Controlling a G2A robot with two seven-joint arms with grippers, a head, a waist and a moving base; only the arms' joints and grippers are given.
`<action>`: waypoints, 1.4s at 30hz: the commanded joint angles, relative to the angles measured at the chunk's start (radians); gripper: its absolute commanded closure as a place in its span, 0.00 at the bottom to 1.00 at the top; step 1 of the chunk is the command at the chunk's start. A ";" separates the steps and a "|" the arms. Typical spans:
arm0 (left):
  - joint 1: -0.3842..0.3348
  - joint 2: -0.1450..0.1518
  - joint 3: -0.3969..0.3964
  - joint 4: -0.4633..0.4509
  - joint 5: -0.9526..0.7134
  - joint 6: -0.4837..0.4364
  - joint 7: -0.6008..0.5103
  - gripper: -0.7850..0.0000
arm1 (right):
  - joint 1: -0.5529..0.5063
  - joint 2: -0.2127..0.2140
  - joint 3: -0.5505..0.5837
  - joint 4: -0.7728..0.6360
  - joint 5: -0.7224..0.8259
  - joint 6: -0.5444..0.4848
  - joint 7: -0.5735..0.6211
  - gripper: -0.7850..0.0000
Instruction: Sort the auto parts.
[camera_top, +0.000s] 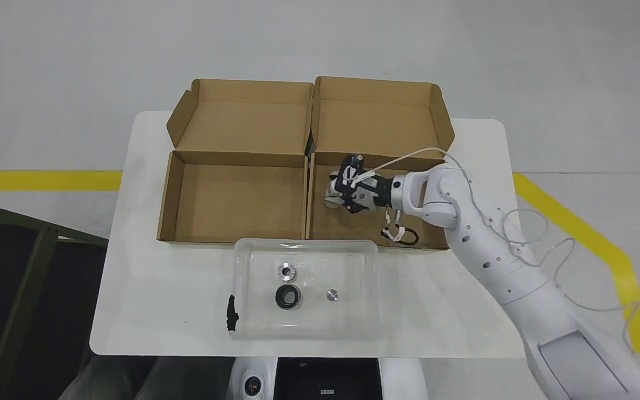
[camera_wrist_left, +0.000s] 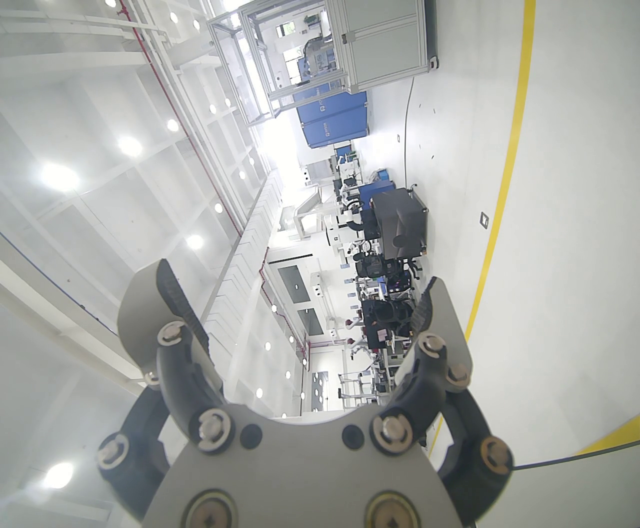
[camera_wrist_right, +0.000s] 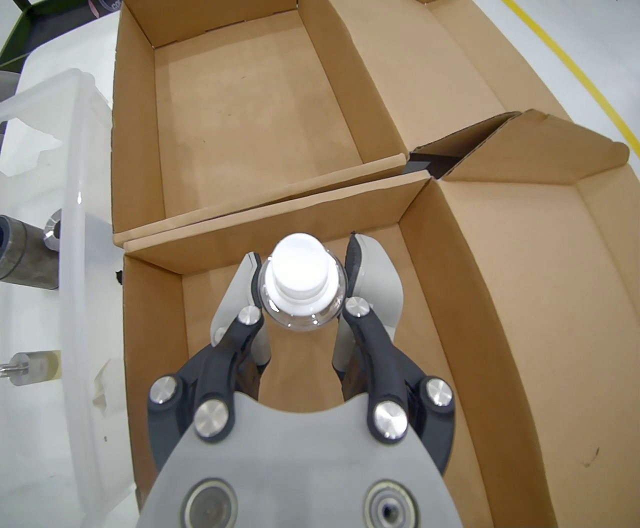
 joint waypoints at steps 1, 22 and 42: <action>0.000 0.000 0.000 0.000 0.000 0.000 0.000 0.00 | 0.007 -0.004 -0.008 0.015 -0.002 -0.001 -0.005 1.00; 0.000 0.000 0.000 0.000 0.000 0.000 0.000 0.00 | -0.037 0.020 0.086 -0.128 0.010 -0.045 0.000 0.00; 0.000 0.000 0.000 0.000 0.000 0.000 0.000 0.00 | -0.254 0.090 0.223 -0.605 0.115 -0.093 0.216 0.00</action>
